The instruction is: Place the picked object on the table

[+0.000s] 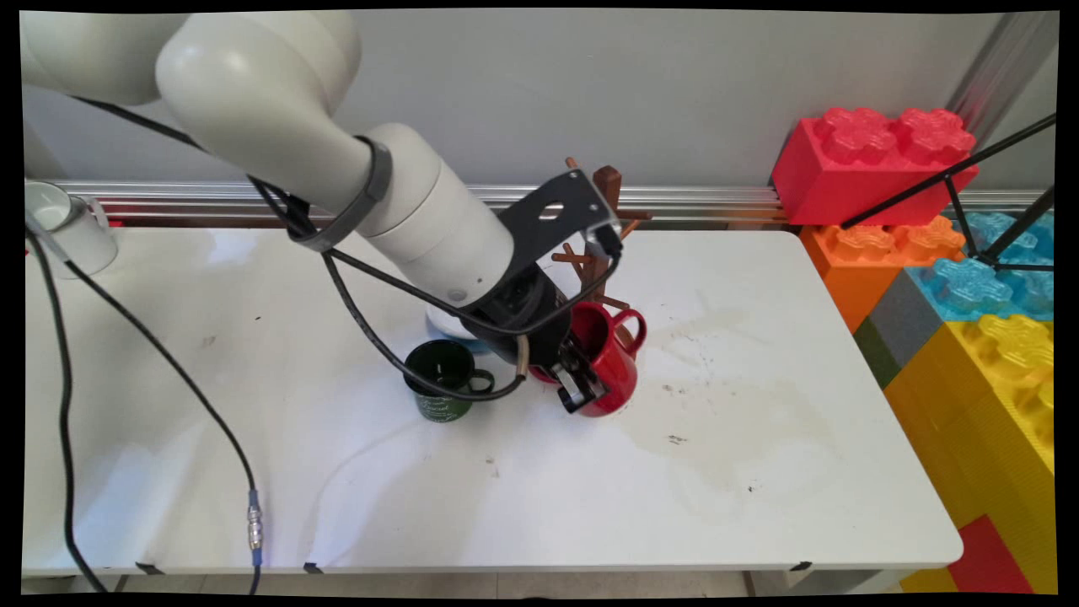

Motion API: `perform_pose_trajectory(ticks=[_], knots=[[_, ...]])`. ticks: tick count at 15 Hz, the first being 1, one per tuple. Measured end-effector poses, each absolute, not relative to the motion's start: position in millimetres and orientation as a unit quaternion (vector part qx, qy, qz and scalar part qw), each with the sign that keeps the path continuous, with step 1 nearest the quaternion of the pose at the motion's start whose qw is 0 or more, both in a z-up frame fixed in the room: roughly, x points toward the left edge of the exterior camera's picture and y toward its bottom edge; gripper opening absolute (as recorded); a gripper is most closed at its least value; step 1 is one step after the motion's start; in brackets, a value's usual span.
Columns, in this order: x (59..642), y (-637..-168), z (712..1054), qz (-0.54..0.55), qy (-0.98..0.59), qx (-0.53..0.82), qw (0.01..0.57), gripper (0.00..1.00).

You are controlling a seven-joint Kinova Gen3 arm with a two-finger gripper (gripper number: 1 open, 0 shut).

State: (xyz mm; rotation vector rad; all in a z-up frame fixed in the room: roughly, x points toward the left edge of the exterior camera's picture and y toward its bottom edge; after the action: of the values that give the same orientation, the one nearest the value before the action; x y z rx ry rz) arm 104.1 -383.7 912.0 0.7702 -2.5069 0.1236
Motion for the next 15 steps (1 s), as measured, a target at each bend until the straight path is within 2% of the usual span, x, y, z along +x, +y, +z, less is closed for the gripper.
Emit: perform_pose_trajectory(ticks=[8,15], knots=[[78,-381,918,0.033,-0.950,0.226,0.213,0.00],[68,-375,894,0.039,-0.969,0.194,0.150,0.00]])
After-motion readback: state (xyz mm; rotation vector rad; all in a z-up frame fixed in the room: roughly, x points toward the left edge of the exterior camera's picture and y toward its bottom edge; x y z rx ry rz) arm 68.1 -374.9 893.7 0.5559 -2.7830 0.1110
